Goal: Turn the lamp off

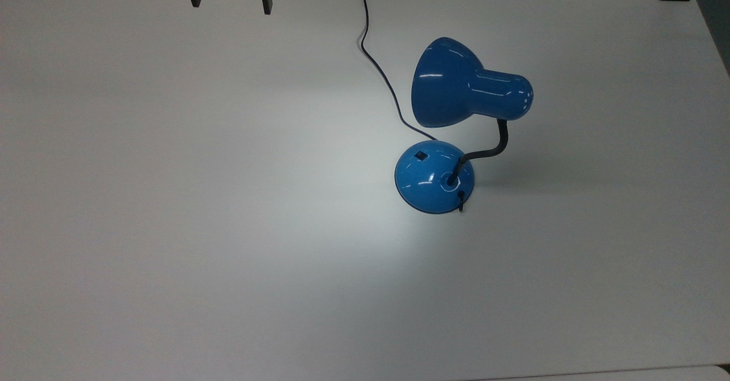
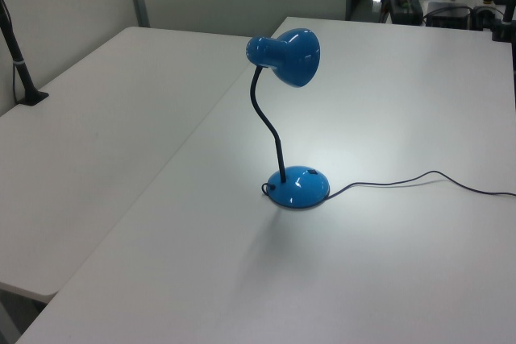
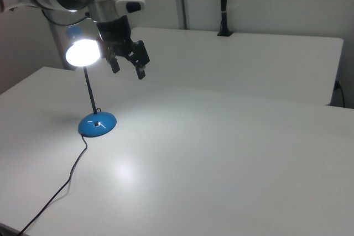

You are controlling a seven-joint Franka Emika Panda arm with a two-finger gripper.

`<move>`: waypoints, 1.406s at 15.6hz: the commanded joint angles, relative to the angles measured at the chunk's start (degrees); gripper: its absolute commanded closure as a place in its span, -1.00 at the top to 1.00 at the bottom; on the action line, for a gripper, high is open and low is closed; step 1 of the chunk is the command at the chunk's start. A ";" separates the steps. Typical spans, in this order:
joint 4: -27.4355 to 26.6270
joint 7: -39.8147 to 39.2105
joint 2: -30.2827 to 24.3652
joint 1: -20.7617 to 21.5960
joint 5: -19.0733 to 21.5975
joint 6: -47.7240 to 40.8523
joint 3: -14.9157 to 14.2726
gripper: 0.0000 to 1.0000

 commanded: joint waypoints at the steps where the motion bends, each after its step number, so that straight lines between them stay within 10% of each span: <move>1: 0.14 -0.47 -0.12 0.93 -0.15 -1.00 0.06 1.00; 13: 0.05 -1.52 -0.12 0.75 -0.15 -1.00 0.07 1.00; 19: -1.53 -28.82 0.49 1.01 -0.15 -5.92 0.50 1.00; 22: -3.20 -30.36 1.28 1.72 -0.32 -6.19 3.84 1.00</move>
